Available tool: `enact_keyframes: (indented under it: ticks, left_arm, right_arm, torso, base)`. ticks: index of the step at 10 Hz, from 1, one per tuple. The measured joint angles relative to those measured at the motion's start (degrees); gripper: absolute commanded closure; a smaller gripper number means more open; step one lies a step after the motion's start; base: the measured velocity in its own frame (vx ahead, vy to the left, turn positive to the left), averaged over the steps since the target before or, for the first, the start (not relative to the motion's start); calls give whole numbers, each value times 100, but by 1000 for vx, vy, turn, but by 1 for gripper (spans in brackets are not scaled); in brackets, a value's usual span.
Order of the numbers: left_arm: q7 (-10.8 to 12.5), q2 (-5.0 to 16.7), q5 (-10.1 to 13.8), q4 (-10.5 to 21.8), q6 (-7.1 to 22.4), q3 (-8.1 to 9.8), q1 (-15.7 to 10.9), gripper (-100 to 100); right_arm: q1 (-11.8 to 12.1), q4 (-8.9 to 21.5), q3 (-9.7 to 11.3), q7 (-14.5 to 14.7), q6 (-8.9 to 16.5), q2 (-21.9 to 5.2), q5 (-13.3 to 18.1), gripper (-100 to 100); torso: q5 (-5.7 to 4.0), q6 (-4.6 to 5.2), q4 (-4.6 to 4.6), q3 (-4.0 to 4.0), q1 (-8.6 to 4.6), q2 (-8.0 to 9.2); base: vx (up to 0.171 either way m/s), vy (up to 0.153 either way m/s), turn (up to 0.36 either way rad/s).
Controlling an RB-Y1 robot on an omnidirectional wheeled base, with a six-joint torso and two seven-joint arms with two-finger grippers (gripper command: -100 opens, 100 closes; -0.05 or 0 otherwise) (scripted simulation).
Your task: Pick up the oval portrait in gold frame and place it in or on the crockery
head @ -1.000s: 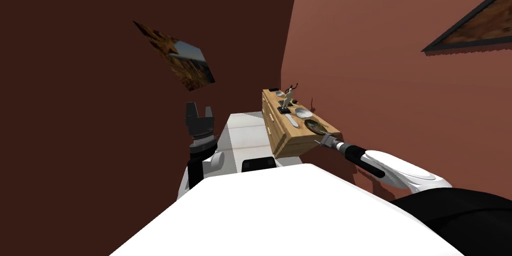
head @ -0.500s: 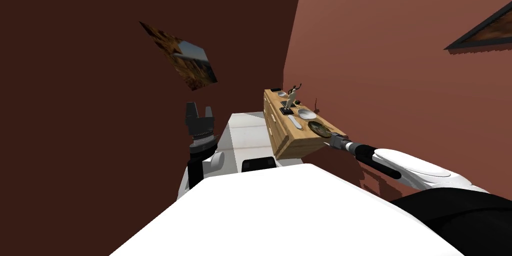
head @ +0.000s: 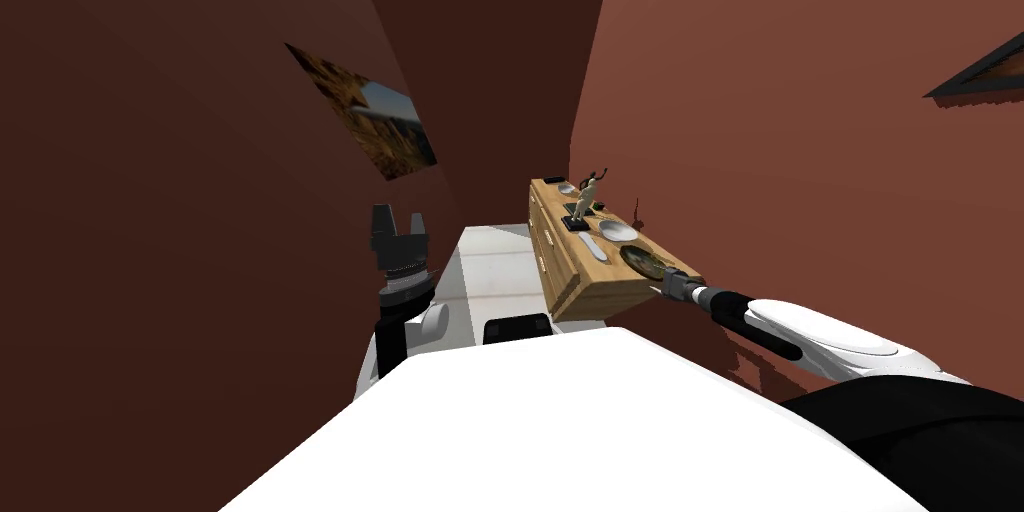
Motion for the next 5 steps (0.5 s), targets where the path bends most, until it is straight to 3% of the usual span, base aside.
enact_keyframes:
  ticks: [4,5]
  left_arm:
    - [0,0,0,0,0,0,0,0]
    - [0,0,0,0,0,0,0,0]
  right_arm:
    - [16,2,18,4,-15,7,4,100]
    - [16,2,18,4,-15,8,4,0]
  torso:
    - [9,-11,8,3,1,-2]
    - [9,-11,8,3,1,-2]
  base:
    - [-2,2,-5]
    - [0,0,0]
